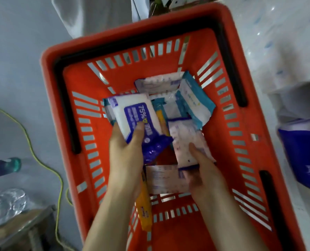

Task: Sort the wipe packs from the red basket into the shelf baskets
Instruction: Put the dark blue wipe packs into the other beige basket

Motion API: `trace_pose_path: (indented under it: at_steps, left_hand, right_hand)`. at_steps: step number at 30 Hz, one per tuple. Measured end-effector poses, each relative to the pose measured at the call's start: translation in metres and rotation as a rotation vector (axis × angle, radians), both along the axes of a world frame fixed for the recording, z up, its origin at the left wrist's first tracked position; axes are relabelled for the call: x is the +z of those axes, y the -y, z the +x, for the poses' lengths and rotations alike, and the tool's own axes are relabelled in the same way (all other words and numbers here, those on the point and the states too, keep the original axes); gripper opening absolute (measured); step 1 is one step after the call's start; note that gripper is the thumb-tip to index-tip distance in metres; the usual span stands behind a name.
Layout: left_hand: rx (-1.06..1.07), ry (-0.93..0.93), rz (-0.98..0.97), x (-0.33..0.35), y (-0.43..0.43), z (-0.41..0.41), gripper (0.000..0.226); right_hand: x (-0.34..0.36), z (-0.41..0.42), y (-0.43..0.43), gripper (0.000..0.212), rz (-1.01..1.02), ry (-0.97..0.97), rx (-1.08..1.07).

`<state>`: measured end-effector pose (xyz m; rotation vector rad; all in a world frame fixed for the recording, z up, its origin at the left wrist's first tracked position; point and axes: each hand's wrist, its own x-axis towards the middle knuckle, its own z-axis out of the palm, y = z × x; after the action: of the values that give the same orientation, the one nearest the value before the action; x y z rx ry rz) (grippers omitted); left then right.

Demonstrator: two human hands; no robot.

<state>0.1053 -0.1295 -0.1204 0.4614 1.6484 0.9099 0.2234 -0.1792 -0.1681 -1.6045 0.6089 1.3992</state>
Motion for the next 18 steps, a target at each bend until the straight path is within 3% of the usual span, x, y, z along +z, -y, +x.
trace_pose_path:
  at_steps: [5,9,11,13,18]
  left_hand:
    - [-0.113,0.168,-0.063,0.057,0.045,-0.006,0.047]
    - [-0.289,0.156,0.006,0.103,0.064,-0.015,0.062]
    - [-0.468,0.072,0.120,0.128,0.070,-0.019,0.074]
    - [-0.628,0.026,0.253,0.157,0.078,-0.022,0.081]
    - [-0.889,0.142,0.443,0.245,0.112,-0.022,0.088]
  right_hand:
    - [0.076,0.013,0.056,0.068,0.045,0.182,0.197]
    - [0.145,0.026,0.078,0.036,0.148,0.290,0.080]
    - [0.184,0.026,0.086,0.039,0.284,0.345,-0.035]
    - [0.223,0.021,0.099,0.037,0.387,0.444,-0.008]
    - [0.318,-0.011,0.155,0.021,0.493,0.739,0.011]
